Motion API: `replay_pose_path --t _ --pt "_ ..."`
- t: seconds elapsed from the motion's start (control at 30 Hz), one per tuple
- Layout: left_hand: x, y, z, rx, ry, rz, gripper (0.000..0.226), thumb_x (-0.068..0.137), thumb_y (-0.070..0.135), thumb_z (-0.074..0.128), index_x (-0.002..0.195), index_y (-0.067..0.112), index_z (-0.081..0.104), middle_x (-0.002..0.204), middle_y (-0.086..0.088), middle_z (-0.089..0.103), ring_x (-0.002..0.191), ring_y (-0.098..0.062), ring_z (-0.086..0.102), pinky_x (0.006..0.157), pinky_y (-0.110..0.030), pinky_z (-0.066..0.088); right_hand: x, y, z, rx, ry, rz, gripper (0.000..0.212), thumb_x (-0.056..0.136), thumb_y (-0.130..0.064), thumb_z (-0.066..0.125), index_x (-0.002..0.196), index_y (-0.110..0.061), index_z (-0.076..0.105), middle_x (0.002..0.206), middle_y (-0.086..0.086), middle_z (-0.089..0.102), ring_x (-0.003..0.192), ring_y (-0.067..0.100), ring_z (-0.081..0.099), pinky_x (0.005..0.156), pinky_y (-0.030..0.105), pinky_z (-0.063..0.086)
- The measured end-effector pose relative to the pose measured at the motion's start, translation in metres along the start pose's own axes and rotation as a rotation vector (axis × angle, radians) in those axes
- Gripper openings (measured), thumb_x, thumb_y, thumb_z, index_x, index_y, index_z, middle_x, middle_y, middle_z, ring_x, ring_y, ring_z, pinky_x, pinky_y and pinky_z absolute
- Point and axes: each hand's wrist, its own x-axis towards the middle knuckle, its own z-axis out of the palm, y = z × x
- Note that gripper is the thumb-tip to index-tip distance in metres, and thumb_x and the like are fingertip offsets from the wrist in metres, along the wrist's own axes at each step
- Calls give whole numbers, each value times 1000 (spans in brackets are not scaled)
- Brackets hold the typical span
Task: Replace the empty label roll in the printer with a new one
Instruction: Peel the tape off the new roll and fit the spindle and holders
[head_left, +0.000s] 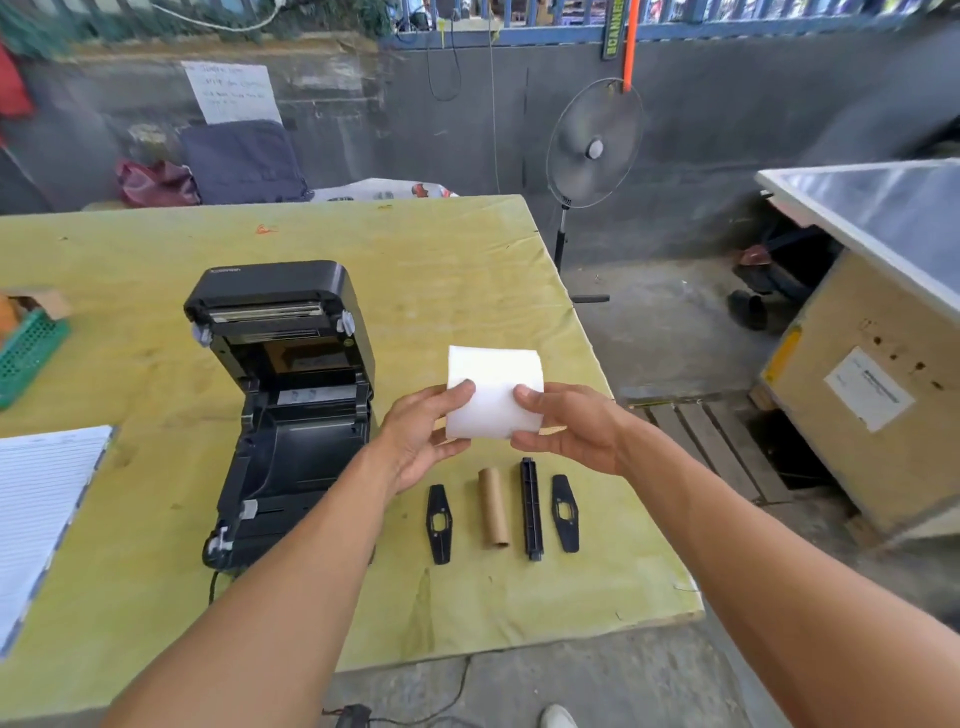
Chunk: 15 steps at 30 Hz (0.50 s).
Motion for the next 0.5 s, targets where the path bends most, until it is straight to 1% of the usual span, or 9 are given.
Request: replay_pose_path --t 0.1,0.2,0.27,0.37,0.43,0.47,0.5 --pt "2 -14 4 -127 88 41 47 80 32 77 118 8 65 118 -12 67 111 -30 62 98 -50 51 -2 12 6 32 -32 -36 44 81 -20 81 119 -1 68 119 13 70 102 25 72 81 36 60" --pt "5 -24 7 -191 130 36 49 75 44 79 112 14 67 111 -10 72 102 -29 68 83 -46 59 -2 19 8 7 -48 -47 45 78 -19 85 117 -4 69 116 9 74 105 26 72 82 36 60" --pt "7 -26 4 -177 128 16 47 74 46 79 109 17 68 109 -9 73 99 -29 70 73 -43 60 0 23 6 -12 -44 -37 47 77 -14 85 119 -5 67 118 10 73 106 28 72 84 36 60" --pt "13 -27 -2 -134 144 23 42 74 44 80 105 20 69 110 -10 71 102 -31 67 70 -43 59 -1 26 1 -61 -82 -12 48 80 0 77 125 -7 62 121 18 69 107 30 71 87 36 59" --pt "17 -28 -4 -114 185 45 38 72 44 79 101 21 71 110 -9 71 103 -30 67 69 -42 59 -1 25 -6 -148 -75 16 47 81 3 71 125 -14 62 120 18 68 103 31 72 85 36 59" --pt "19 -29 -4 -114 202 50 38 72 44 79 101 21 71 111 -10 70 103 -30 66 69 -42 59 0 25 -8 -201 -28 29 44 83 2 68 122 -16 63 115 16 69 99 31 73 82 36 60" --pt "20 -30 -5 -122 214 51 40 71 44 79 101 20 70 113 -11 69 104 -31 66 70 -43 59 3 25 -9 -259 58 39 39 85 2 66 120 -15 64 110 15 68 92 31 74 79 36 61"
